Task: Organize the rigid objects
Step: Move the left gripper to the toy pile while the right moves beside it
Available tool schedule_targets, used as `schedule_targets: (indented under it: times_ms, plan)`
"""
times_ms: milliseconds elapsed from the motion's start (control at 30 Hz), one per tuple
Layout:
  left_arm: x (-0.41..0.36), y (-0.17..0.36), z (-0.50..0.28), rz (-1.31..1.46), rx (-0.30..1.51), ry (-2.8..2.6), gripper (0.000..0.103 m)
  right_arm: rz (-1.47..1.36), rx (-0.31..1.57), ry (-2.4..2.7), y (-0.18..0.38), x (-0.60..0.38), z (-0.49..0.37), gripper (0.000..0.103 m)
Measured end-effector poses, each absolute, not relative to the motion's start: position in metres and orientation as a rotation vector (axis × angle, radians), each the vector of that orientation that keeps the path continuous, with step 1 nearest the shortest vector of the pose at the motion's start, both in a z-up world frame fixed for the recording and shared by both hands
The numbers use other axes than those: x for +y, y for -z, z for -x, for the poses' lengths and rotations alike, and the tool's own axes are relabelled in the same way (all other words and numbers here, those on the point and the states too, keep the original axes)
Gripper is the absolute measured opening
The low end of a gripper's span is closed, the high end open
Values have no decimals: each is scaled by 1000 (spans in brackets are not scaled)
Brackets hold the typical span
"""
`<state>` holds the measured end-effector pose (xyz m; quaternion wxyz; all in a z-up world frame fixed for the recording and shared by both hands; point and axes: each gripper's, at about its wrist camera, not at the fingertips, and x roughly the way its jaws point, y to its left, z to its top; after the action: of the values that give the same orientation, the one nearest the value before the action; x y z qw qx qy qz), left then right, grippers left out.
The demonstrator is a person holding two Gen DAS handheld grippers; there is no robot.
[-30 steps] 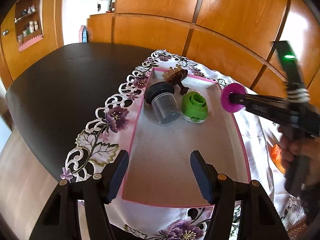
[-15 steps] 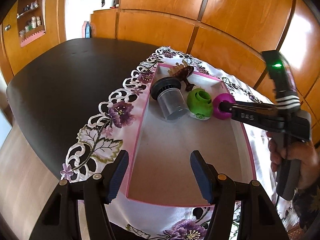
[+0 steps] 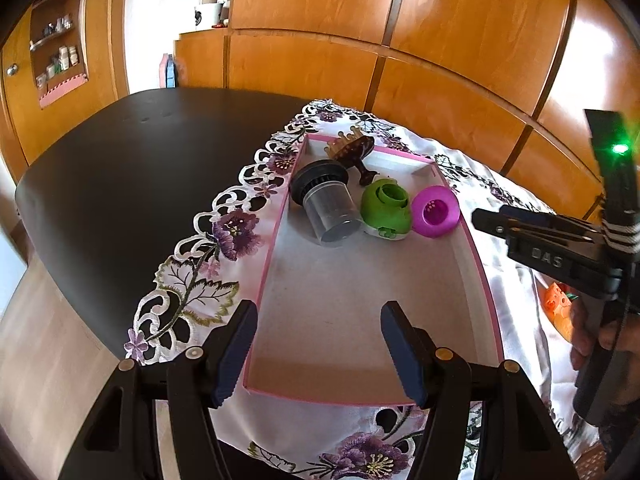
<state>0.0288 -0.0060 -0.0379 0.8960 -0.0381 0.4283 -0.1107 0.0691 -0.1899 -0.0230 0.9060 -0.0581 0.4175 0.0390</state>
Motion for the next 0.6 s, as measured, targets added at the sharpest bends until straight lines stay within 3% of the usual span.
schedule_targets:
  times_ms: [600]
  plan:
    - [-38, 27, -17, -20, 861, 298, 65, 56, 795, 121, -4, -305, 8, 42]
